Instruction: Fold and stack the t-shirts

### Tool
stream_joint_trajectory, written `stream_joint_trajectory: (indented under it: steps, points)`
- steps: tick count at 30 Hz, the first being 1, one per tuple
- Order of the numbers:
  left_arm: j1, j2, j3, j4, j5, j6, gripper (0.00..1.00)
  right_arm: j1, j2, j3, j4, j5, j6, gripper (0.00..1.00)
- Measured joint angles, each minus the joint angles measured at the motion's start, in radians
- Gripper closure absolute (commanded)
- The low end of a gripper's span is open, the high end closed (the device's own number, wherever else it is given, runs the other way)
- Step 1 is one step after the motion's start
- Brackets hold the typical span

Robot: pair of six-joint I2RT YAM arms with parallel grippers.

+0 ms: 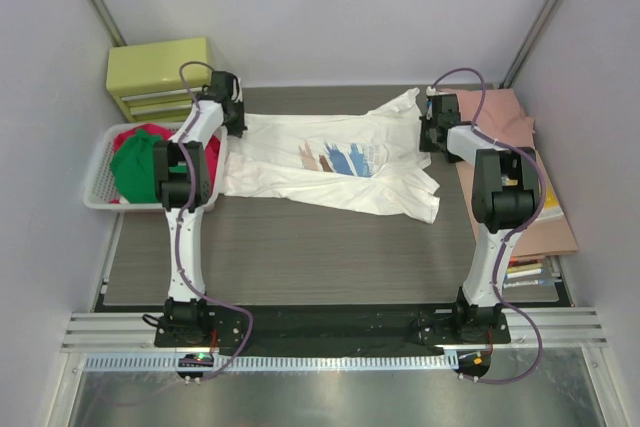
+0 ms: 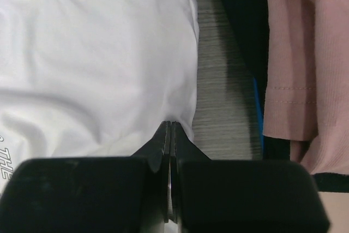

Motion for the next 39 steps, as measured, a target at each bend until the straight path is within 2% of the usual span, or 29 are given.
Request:
stream_joint_trajectory:
  steps: [6, 10, 17, 20, 28, 32, 39]
  points:
    - [-0.015, -0.070, -0.121, 0.066, 0.030, 0.063, 1.00, 0.016, -0.051, -0.096, 0.075, 0.012, -0.050, 0.99]
    - [-0.041, -0.082, -0.128, 0.071, 0.044, 0.112, 1.00, 0.046, -0.143, -0.142, 0.092, 0.014, -0.091, 0.99]
    - [-0.077, -0.143, -0.155, 0.099, 0.033, 0.180, 1.00, 0.119, -0.409, -0.253, 0.141, 0.016, -0.147, 0.99]
    - [-0.087, -0.254, -0.263, 0.132, 0.022, 0.175, 1.00, 0.142, -0.518, -0.282, 0.108, 0.009, -0.147, 0.99]
    - [-0.110, -0.684, -0.619, 0.166, 0.033, 0.031, 1.00, 0.145, -0.745, -0.423, -0.011, -0.024, -0.129, 0.99]
    - [-0.140, -0.776, -0.742, 0.150, 0.034, 0.018, 1.00, 0.145, -0.782, -0.476, -0.048, -0.032, -0.124, 0.99]
    - [-0.153, -0.746, -0.875, 0.087, 0.048, 0.017, 1.00, 0.151, -0.689, -0.518, -0.070, -0.082, -0.113, 0.99]
